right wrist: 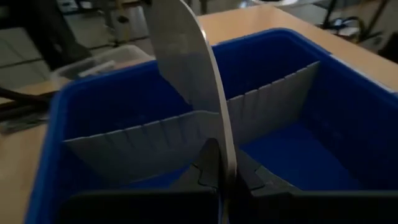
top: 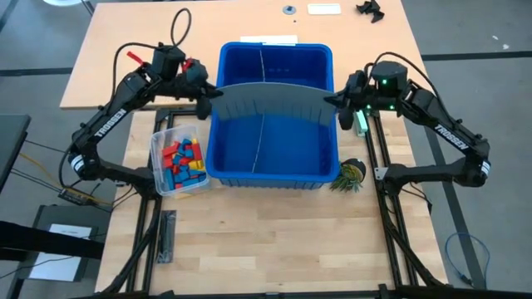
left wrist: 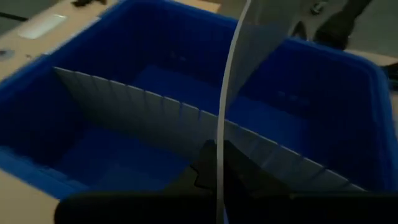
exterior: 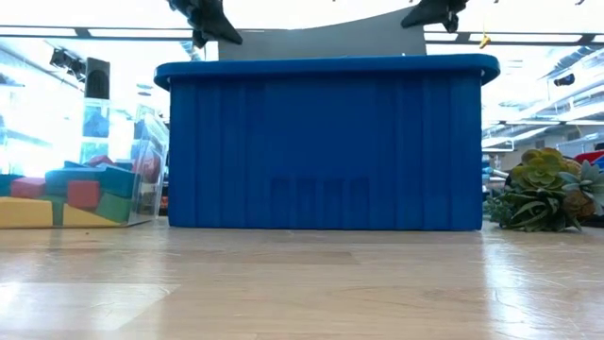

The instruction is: Sort Items/Unsort Items

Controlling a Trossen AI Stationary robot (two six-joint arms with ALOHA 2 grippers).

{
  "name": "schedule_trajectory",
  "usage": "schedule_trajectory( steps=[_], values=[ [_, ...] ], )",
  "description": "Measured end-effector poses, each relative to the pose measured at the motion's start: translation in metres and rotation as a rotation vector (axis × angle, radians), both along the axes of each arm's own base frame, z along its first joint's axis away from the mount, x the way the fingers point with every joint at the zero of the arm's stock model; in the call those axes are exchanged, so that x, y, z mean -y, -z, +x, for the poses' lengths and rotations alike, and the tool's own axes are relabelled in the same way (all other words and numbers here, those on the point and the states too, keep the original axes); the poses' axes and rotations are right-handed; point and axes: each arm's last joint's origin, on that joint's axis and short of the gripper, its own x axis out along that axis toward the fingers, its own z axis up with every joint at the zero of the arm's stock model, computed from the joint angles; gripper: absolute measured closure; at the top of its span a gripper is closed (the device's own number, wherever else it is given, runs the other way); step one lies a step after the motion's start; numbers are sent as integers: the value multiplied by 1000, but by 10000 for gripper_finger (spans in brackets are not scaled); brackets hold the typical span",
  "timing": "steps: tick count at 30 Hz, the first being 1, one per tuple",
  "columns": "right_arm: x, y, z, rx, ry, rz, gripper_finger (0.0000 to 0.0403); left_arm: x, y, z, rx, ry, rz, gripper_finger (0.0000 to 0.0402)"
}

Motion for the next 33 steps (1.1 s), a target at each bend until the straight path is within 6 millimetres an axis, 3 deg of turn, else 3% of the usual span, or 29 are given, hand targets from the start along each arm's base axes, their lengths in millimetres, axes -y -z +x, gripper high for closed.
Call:
schedule_trajectory(
  steps=[11, 33],
  values=[
    [11, 0, 2, 24, -22, -3, 401, -12, -1, -12, -14, 21, 93, 387],
    [0, -4, 8, 73, -92, 27, 400, -17, -2, -16, -58, -2, 181, 386]
  ],
)
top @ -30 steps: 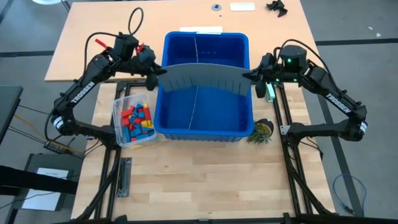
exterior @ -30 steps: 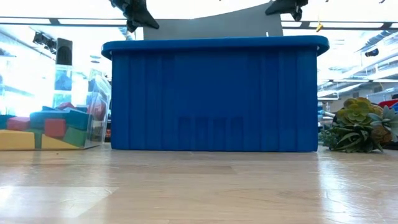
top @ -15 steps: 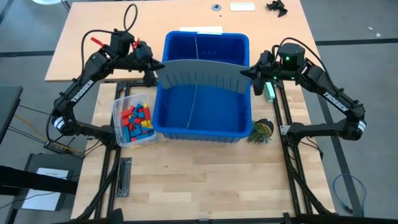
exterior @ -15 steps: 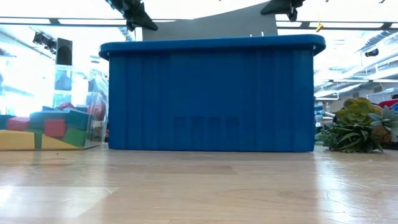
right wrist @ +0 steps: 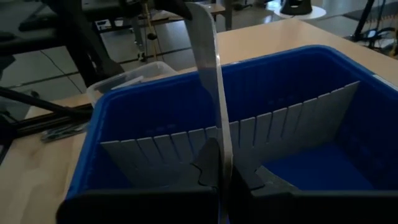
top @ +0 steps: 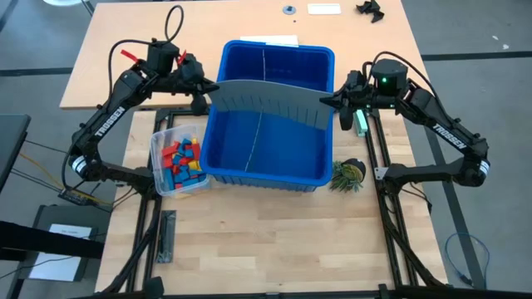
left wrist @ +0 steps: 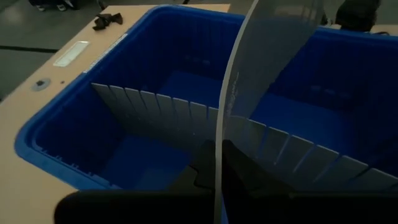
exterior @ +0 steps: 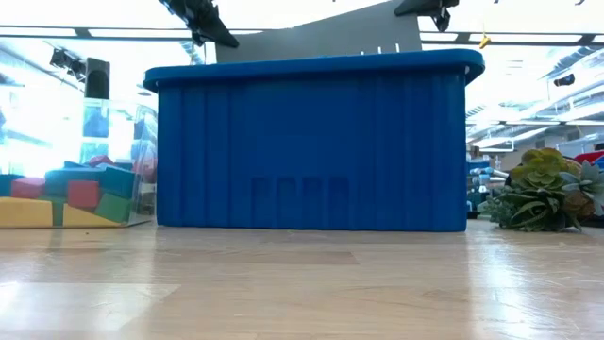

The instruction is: Sort Items/Unsort Items

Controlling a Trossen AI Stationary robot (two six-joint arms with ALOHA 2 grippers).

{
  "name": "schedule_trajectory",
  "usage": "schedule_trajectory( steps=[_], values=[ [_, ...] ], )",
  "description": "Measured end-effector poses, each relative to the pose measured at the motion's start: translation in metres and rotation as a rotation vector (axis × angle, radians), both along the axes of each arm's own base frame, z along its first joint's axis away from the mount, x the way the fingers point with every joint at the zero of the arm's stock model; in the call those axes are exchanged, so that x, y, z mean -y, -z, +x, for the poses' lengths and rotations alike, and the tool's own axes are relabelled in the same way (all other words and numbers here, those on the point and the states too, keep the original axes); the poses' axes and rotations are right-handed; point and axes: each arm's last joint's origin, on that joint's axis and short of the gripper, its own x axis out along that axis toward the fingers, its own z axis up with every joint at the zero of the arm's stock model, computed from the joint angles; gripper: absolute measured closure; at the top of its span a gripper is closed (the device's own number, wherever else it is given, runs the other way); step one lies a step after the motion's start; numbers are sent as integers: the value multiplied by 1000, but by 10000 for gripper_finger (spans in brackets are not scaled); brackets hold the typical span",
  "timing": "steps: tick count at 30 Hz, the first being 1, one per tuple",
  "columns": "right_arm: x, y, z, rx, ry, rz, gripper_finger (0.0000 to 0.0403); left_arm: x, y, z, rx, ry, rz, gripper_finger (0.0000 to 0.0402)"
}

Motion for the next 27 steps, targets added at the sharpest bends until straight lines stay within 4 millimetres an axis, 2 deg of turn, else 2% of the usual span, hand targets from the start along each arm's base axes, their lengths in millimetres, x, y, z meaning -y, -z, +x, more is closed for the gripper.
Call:
schedule_trajectory(
  steps=[13, 27],
  values=[
    [-7, 1, 7, 0, -48, 28, 400, -1, 0, 0, -60, 38, 108, 386],
    [-7, 4, 6, -66, -34, -80, 397, 2, 6, -4, -114, 64, 64, 386]
  ],
)
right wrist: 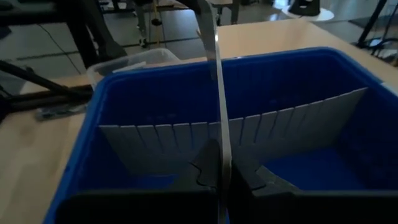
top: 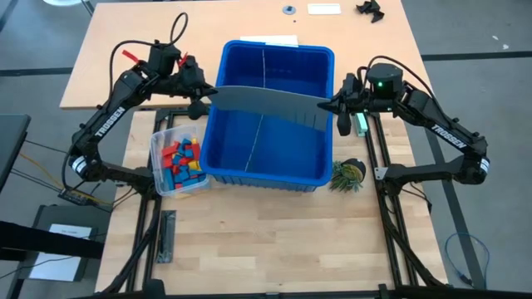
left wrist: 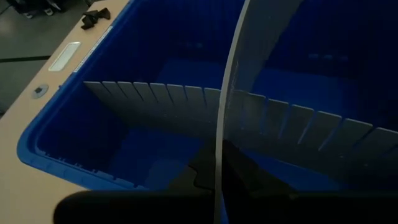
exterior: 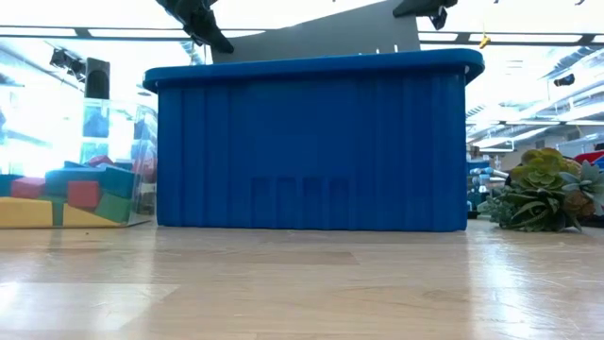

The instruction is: Sort Items/Unsort Items

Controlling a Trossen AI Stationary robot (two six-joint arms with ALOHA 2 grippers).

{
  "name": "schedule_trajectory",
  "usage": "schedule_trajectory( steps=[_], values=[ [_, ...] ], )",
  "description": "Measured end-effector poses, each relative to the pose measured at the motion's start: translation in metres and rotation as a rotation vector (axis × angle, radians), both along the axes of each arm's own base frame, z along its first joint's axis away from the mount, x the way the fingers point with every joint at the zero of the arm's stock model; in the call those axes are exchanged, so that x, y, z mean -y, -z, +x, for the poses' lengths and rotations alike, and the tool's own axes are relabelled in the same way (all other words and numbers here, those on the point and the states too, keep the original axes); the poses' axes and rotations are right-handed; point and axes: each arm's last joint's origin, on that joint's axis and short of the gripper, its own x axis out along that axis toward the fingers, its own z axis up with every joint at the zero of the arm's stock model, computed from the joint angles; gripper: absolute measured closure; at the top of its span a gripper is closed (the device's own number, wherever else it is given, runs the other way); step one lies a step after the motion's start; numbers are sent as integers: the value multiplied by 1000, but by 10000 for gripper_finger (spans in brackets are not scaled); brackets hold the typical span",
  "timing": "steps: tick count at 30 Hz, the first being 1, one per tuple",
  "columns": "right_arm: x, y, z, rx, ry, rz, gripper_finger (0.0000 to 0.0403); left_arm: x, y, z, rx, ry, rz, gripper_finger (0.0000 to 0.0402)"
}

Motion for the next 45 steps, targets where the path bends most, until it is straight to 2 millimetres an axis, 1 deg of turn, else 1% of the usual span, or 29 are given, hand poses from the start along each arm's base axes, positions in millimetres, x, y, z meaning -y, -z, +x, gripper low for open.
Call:
schedule_trajectory(
  steps=[8, 17, 33, 39, 45],
  values=[
    [2, 3, 0, -67, 32, -92, 397, 0, 0, 0, -3, -5, -1, 386],
    [12, 14, 14, -122, 19, -57, 397, 0, 1, -1, -14, -26, -4, 386],
    [9, 16, 13, -127, -30, -20, 396, 3, 5, -2, -21, 23, -65, 386],
    [9, 21, 13, -167, -27, 2, 396, 4, 5, -2, -26, 27, -69, 386],
    [14, 28, 18, -217, 6, 2, 396, 4, 5, -2, -29, 27, -73, 386]
  ],
)
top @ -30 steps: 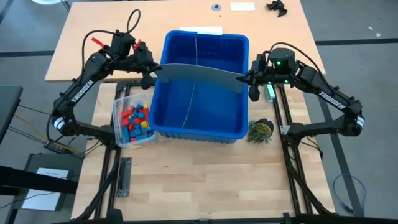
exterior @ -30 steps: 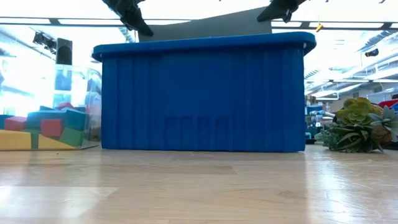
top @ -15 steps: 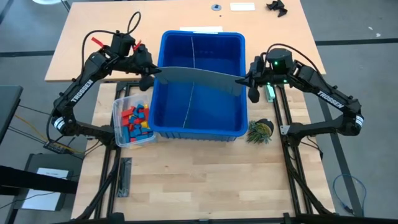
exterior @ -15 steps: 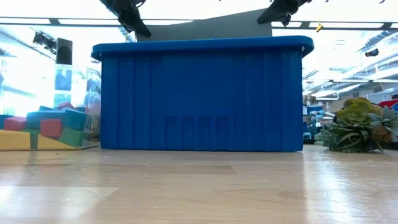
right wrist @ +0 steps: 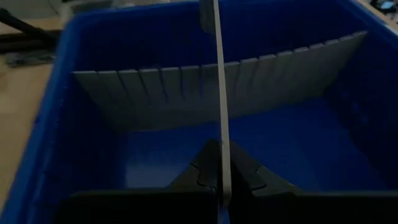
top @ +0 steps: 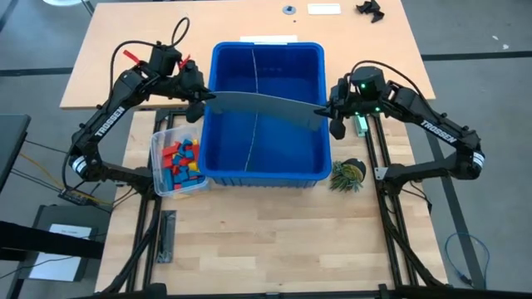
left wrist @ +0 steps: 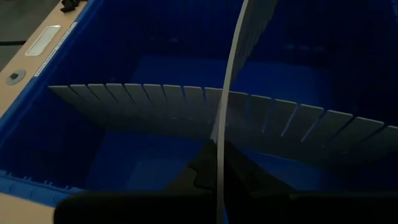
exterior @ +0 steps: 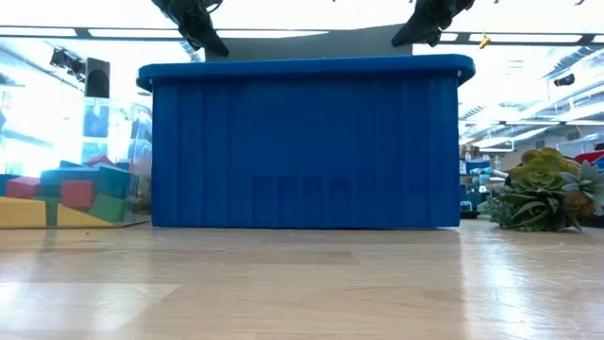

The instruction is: Sort Items/Unsort Items

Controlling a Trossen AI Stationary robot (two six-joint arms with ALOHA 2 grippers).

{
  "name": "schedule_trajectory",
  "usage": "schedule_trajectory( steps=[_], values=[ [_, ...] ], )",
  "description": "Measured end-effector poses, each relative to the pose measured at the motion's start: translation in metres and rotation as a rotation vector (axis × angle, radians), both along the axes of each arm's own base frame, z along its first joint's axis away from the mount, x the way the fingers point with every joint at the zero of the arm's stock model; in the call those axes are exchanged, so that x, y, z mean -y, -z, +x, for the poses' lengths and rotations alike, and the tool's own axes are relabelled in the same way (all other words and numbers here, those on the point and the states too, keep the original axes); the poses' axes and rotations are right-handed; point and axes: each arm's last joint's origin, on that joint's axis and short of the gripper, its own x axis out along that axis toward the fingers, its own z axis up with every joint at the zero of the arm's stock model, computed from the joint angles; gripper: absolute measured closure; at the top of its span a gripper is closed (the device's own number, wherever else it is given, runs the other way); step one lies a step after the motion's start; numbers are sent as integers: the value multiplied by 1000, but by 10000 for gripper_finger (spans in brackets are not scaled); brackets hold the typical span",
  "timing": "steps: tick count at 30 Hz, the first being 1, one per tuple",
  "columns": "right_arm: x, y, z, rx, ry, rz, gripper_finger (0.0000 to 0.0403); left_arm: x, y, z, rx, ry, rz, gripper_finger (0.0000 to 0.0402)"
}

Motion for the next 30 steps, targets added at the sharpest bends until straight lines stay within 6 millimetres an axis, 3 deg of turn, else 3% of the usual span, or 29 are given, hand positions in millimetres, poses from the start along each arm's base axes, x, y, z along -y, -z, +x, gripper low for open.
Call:
schedule_trajectory(
  steps=[11, 18, 30],
  values=[
    [13, 13, 11, -109, 60, -77, 396, -2, 8, 1, -40, -27, -14, 386],
    [22, 11, 11, -92, 72, -130, 396, -5, 23, 2, -74, -38, -39, 386],
    [39, 12, 19, -62, 131, -193, 396, -6, 23, 2, -82, -64, -25, 386]
  ],
)
